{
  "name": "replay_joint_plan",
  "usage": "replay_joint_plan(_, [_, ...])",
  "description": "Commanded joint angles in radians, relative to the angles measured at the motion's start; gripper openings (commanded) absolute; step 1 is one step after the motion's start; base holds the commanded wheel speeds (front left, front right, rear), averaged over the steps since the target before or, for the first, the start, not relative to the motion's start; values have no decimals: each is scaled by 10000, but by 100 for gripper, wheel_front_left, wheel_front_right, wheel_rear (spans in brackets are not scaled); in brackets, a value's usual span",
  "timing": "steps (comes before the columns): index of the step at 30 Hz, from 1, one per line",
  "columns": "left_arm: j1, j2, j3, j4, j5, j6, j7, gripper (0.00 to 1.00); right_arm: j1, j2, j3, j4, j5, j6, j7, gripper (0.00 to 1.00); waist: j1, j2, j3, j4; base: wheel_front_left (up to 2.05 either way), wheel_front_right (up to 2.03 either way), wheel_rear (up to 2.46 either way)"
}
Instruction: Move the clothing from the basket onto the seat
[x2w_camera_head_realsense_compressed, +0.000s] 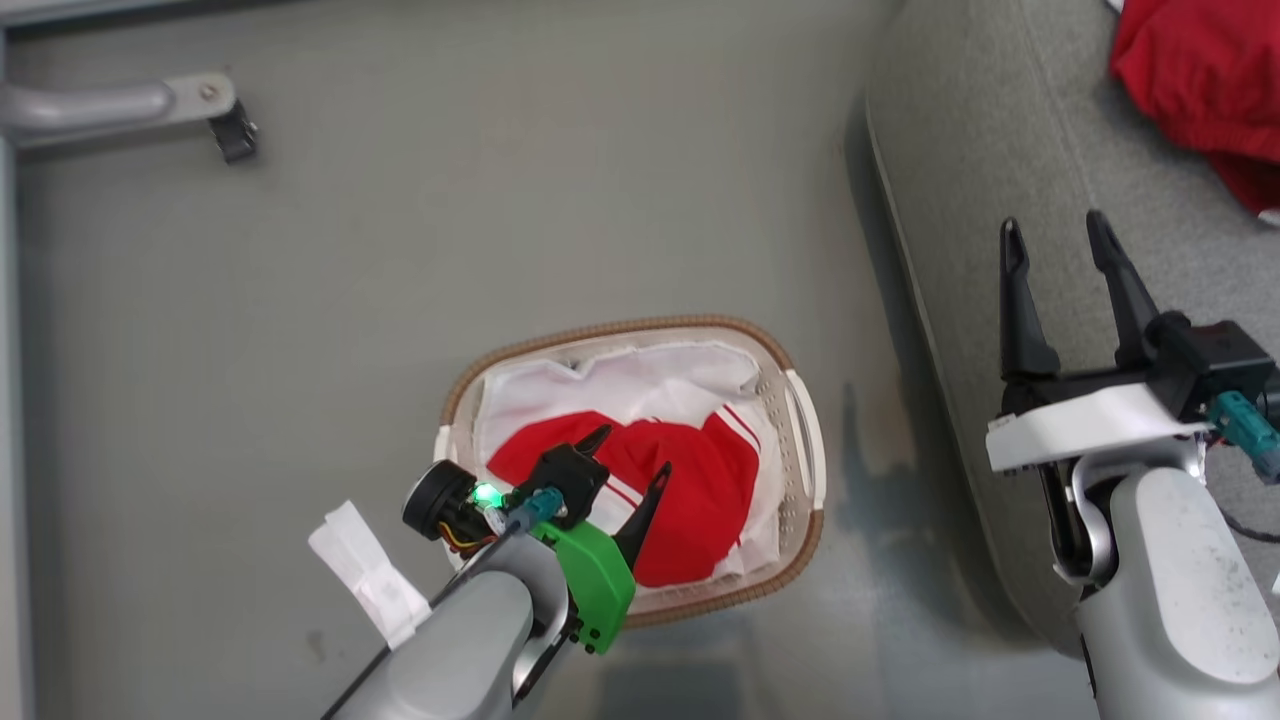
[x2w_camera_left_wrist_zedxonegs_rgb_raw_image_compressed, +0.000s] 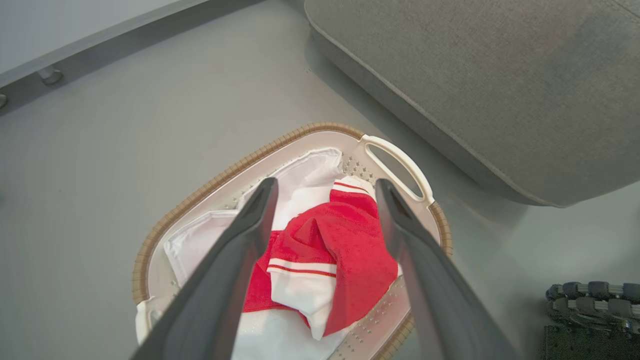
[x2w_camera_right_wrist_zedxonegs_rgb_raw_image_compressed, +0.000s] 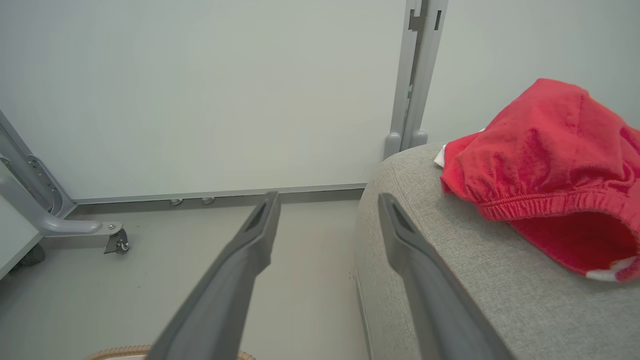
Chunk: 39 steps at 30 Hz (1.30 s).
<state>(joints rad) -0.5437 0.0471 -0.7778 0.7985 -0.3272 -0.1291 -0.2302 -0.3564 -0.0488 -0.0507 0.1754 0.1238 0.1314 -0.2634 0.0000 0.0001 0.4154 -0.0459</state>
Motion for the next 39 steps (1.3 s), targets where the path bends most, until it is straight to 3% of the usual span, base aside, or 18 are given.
replay_joint_plan(1, [-397,66,-241,205,-544,-22,108,100,-277,-32,51,-101,80,-14,-20,100,0,-1,1437,-702,0,0,0])
replay_joint_plan(12, [-1898,84,-1501,2494,-1663,-23,321,100,-1167,-24,477,-960,366,-14,-20,100,0,-1,3286,-1491,0,0,0])
replay_joint_plan(27, [-2996,153,-2817,3460,-2349,-24,83,100,-1829,-28,922,-1420,958,-14,-20,100,0,-1,4590,-2150,0,0,0])
replay_joint_plan(28, [-3030,157,-2892,3456,-2396,-24,60,81,-1843,-27,931,-1411,976,-14,-20,100,0,-1,4598,-2166,0,0,0])
replay_joint_plan(29, [-3059,154,-2971,3432,-2464,-25,28,47,-1846,-25,935,-1396,981,-14,-20,100,0,-1,4598,-2174,0,0,0])
replay_joint_plan(30, [-3100,153,-3026,3412,-2481,-25,-21,42,-1851,-27,927,-1380,978,-14,-20,100,0,-1,4590,-2173,0,0,0])
replay_joint_plan(32, [-3148,146,-3122,3358,-2537,-25,-120,0,-1844,-27,919,-1330,983,-14,-20,100,0,-1,4534,-2149,0,0,0])
replay_joint_plan(39, [-3128,176,-3333,3144,-2702,-25,-328,0,-1754,-30,1071,-1147,897,-14,-20,100,0,-1,4105,-1891,0,0,0])
